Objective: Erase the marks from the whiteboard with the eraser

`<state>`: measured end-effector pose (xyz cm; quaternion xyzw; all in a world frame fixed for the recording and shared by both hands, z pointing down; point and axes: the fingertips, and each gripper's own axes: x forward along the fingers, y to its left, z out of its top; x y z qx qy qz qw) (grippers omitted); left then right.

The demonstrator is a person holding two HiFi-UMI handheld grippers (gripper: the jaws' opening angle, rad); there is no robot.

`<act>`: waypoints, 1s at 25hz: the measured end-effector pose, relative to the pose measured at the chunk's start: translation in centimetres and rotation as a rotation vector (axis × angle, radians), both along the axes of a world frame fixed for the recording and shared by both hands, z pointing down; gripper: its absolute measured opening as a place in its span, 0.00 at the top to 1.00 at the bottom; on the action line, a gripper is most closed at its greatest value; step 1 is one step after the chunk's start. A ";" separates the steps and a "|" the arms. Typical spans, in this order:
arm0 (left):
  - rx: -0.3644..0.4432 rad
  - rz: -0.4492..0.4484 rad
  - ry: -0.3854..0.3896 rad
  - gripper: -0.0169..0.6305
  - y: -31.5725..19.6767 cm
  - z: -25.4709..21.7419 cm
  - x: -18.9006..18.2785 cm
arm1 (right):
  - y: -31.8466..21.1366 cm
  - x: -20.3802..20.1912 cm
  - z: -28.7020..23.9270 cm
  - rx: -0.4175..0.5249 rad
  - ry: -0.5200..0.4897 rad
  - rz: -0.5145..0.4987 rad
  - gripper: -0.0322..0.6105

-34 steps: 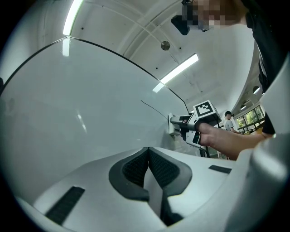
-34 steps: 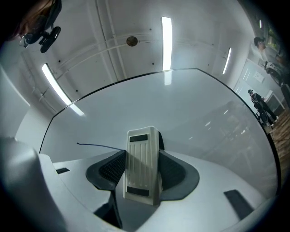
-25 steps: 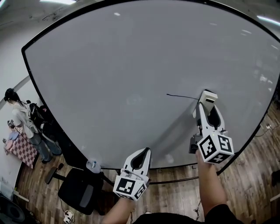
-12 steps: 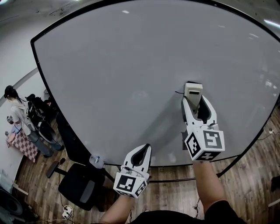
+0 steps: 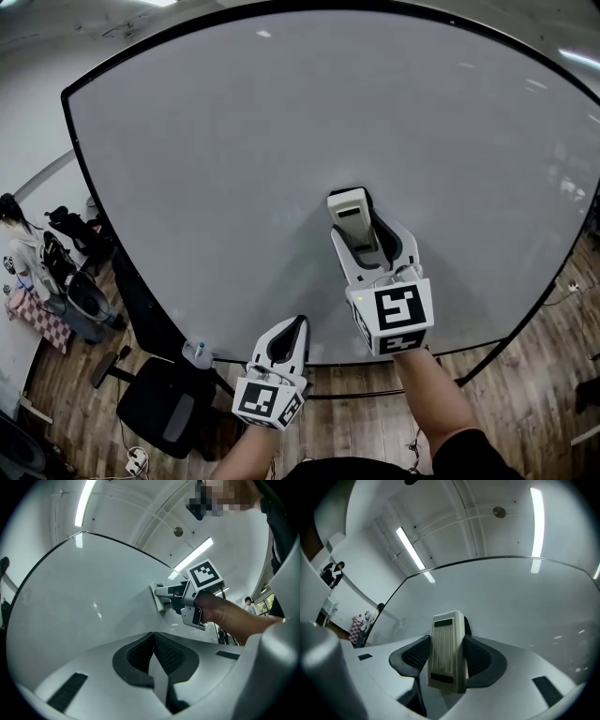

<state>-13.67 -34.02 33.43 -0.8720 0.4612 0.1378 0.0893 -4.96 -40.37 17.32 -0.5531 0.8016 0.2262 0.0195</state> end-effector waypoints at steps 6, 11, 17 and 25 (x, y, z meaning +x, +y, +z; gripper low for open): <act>0.002 -0.033 0.017 0.95 0.0 0.6 -2.6 | -0.2 -6.8 3.4 -0.077 0.232 -0.076 0.56; 0.009 -0.079 0.029 0.95 0.5 0.4 -3.7 | -0.1 -8.7 5.9 -0.096 0.427 -0.074 0.56; -0.040 -0.144 0.069 0.95 0.6 2.2 -5.3 | 0.2 -10.0 9.5 -0.100 0.585 -0.111 0.56; -0.056 -0.171 0.051 0.95 0.9 3.0 -5.2 | 3.6 -6.6 11.1 -0.047 0.497 -0.131 0.56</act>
